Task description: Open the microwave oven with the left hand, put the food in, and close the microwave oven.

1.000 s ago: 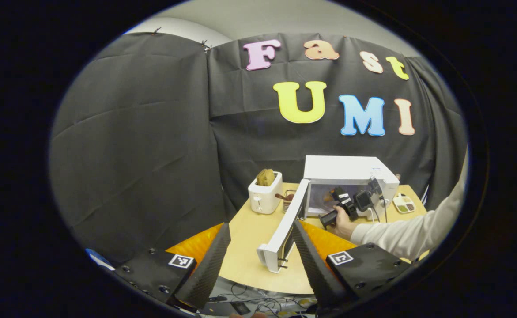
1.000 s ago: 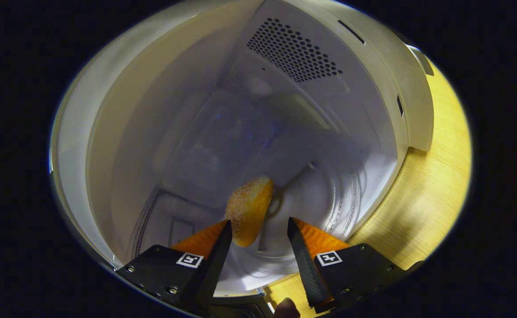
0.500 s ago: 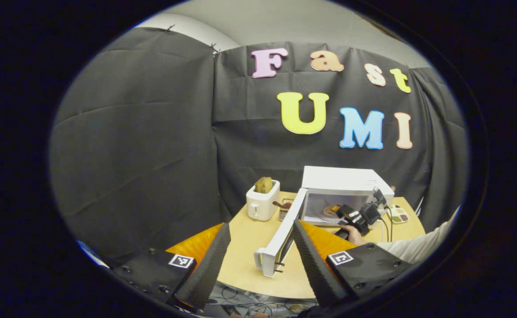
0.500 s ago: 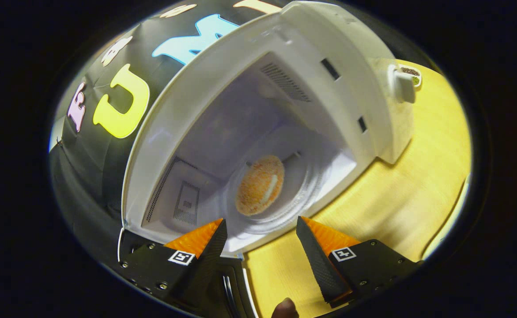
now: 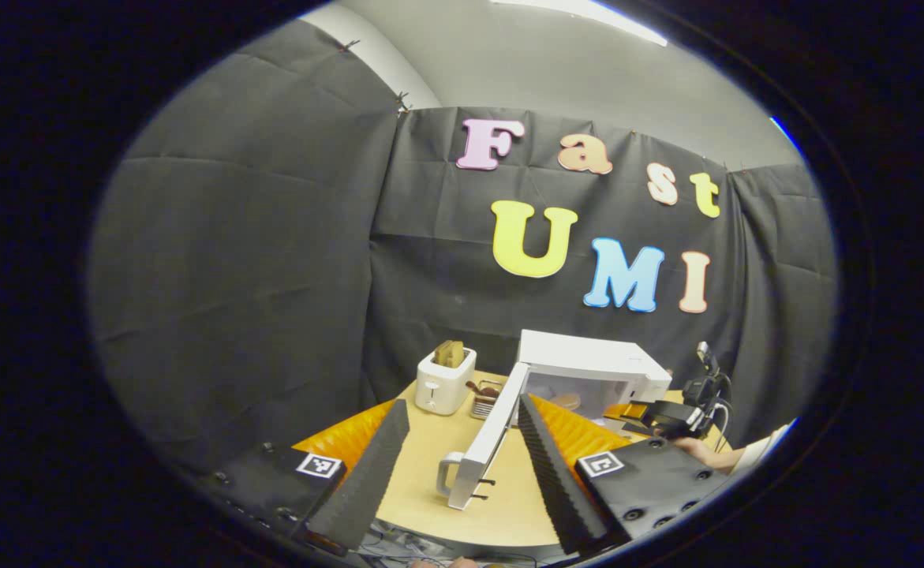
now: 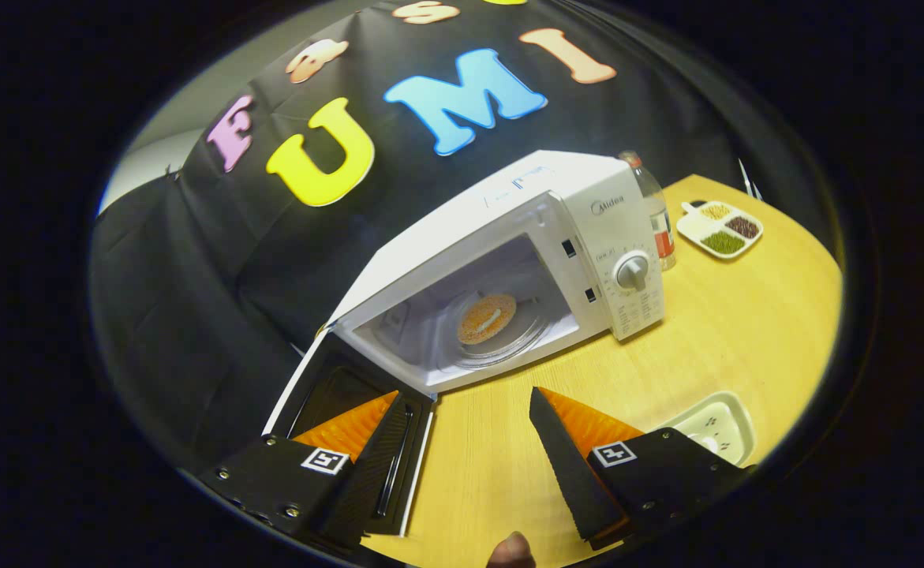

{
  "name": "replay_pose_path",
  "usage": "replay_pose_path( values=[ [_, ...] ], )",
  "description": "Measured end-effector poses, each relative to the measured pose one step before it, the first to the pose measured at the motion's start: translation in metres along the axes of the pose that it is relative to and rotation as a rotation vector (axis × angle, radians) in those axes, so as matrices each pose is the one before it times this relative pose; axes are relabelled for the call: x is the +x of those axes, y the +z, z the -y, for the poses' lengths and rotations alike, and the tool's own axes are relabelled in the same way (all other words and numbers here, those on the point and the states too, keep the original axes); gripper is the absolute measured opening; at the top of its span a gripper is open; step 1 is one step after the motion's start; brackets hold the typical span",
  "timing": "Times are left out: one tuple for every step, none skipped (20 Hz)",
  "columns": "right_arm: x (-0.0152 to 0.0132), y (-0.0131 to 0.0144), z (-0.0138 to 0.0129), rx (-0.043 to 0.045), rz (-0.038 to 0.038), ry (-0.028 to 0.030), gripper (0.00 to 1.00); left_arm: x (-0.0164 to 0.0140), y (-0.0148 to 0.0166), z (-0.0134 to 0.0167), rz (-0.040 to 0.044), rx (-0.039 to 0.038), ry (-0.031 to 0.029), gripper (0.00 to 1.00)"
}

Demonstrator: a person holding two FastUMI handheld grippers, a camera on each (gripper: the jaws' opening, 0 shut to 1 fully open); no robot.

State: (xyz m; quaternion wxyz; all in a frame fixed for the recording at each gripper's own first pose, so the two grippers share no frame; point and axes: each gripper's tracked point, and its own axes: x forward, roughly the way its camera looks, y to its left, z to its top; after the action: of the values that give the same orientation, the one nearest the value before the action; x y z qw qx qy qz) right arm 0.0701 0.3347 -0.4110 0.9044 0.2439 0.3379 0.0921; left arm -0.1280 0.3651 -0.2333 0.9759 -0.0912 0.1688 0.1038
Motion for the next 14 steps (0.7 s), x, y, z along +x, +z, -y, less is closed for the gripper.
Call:
replay_pose_path(
  values=[
    [-0.01855,-0.0013,-0.00382,-0.0547,-0.00483,0.00902,0.96,0.0055,-0.00724,-0.00424,-0.00471,-0.02302,-0.01211,0.89],
    [-0.01664,0.00161,-0.00224,-0.05296,0.00035,0.01223,0.96,0.00474,-0.0066,-0.00392,-0.01528,-0.02029,-0.00848,0.93],
    [-0.01603,0.00208,-0.00622,-0.0533,0.00559,0.01485,0.96,0.00391,-0.00944,-0.00243,-0.0222,-0.02282,-0.00183,0.96],
    [-0.01358,0.00262,-0.00046,-0.05838,0.00862,0.01056,0.97,0.00067,-0.00632,-0.00126,-0.01546,-0.02154,0.00053,1.0],
    [-0.0117,0.002,0.00394,-0.06218,0.00815,-0.00203,0.97,0.00026,0.00018,-0.00088,0.00174,-0.01847,0.0017,0.89],
    [-0.01036,0.00203,0.00686,-0.06102,0.0083,-0.00581,0.96,0.0004,-0.00145,0.00116,-0.00075,-0.01219,-0.00215,0.89],
    [-0.00971,0.00188,0.00428,-0.05607,0.00951,-0.00333,0.96,-0.00117,-0.00522,0.00236,-0.00281,-0.01008,-0.00081,0.94],
    [-0.00899,0.00112,0.00749,-0.04778,0.00097,-0.00479,0.96,0.00032,-0.00648,0.0033,-0.01398,-0.00759,-0.00575,0.89],
    [-0.01063,-0.00043,0.00802,-0.03676,-0.00489,-0.00169,0.96,0.00022,-0.01095,0.0048,-0.0157,-0.00034,-0.00421,0.89],
    [-0.00952,0.00079,0.00963,-0.02352,-0.00694,-0.00199,0.96,0.00325,-0.00934,0.00451,-0.01383,0.00001,-0.00062,1.0],
    [-0.00914,0.0045,0.00941,-0.01856,0.01056,0.00302,0.96,0.00252,-0.00605,0.00492,-0.00835,0.00146,0.00162,0.89],
    [-0.00869,0.00882,0.01023,-0.02068,0.0294,-0.00272,0.96,0.00236,-0.00312,0.00416,-0.00188,0.00102,0.00538,0.89],
    [-0.00727,0.00835,0.01095,-0.02587,0.02548,-0.00495,0.96,0.00289,-0.00377,0.00387,-0.00737,-0.00519,0.01342,0.89],
    [-0.00707,0.0038,0.00688,-0.02422,0.01081,0.00356,0.96,0.00023,0.00045,0.00327,0.00264,-0.01459,0.01252,0.95]
  ],
)
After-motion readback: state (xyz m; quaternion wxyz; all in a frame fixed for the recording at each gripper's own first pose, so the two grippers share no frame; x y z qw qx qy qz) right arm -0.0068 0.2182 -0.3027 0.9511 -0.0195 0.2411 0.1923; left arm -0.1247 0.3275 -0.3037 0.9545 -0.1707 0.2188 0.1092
